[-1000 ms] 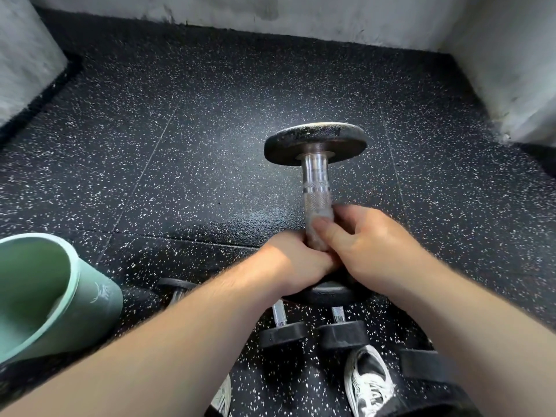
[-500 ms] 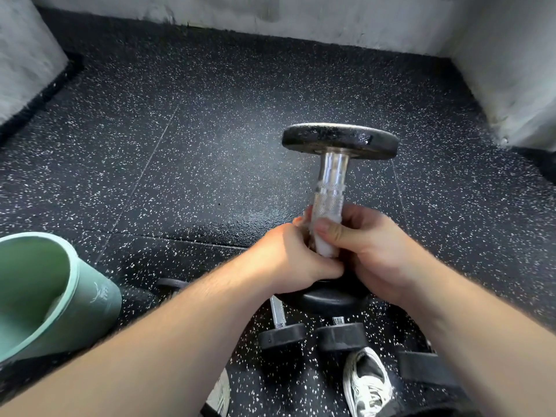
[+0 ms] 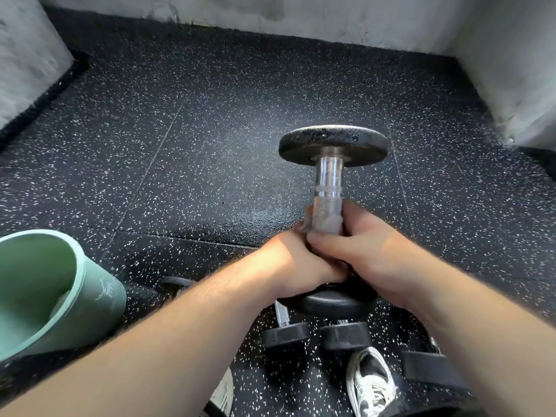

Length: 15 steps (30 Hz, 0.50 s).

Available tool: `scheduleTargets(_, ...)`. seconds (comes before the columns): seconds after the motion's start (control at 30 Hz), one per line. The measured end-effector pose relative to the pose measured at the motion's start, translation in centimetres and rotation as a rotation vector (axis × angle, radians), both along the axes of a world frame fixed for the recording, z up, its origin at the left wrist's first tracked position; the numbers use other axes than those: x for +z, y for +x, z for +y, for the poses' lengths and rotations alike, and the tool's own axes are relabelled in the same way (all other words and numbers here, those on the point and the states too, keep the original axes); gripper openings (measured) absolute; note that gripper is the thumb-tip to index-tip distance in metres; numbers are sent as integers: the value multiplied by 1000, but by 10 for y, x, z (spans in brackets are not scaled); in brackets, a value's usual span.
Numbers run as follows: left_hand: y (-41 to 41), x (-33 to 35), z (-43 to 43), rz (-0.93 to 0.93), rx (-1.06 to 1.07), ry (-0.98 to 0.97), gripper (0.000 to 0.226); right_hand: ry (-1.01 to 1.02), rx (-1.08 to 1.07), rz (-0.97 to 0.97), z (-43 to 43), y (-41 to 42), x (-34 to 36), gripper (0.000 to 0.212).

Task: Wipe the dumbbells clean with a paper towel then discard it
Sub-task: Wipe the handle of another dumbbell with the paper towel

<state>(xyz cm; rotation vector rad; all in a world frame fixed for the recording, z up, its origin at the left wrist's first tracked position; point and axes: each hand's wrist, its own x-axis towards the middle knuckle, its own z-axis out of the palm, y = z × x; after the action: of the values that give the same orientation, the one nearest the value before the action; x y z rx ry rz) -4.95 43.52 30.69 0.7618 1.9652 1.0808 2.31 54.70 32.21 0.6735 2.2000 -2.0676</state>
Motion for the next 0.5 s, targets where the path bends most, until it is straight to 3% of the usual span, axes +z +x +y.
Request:
scheduleTargets(0.1,4,0,-1,58,-19,15,22,133,-152,-10,-9,-9,-9,47)
scheduleTargets(0.23,12,-3,4,172,2,-200,34,235,-380,-65,-13,-15,-16,26)
scheduleTargets(0.4,11,-3,11,171,-47,-307,31,91,-532,-82,-11,-19,-12,17)
scheduleTargets(0.5,10,-4,11,97,-56,-271,36,-91,-537,-9,-7,-22,-8,22)
